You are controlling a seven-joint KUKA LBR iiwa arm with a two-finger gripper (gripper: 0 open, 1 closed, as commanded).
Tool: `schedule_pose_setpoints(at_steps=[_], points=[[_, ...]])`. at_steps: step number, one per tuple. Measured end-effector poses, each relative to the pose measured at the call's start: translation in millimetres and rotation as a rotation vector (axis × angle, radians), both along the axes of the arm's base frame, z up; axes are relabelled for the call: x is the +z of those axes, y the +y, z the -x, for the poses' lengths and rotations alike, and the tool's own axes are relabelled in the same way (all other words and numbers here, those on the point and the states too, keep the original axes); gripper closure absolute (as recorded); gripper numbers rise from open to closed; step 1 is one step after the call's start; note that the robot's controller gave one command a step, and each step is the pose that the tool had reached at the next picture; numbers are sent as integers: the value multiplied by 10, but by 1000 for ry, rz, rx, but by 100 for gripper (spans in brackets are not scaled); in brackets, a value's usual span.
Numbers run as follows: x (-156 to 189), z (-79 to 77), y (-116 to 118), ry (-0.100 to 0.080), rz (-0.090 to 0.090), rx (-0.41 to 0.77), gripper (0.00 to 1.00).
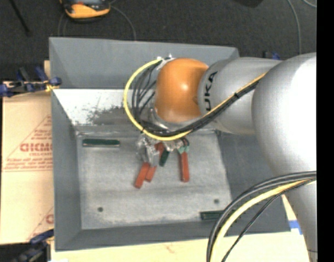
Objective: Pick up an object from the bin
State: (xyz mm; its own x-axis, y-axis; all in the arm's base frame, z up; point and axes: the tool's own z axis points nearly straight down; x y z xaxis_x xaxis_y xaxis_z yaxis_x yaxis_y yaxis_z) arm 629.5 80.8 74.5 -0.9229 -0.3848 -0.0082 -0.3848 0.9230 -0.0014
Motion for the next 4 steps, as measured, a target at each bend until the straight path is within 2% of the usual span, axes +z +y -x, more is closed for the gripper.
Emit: schedule_pose_setpoints(at_steps=[1, 2, 3, 4], points=[[-14, 8, 2, 2, -1, -3, 0], [-15, 9, 3, 2, -1, -4, 0], [-2, 372, -412, -2, 2, 348, 100], [-24, 388, -417, 3, 1, 345, 0]])
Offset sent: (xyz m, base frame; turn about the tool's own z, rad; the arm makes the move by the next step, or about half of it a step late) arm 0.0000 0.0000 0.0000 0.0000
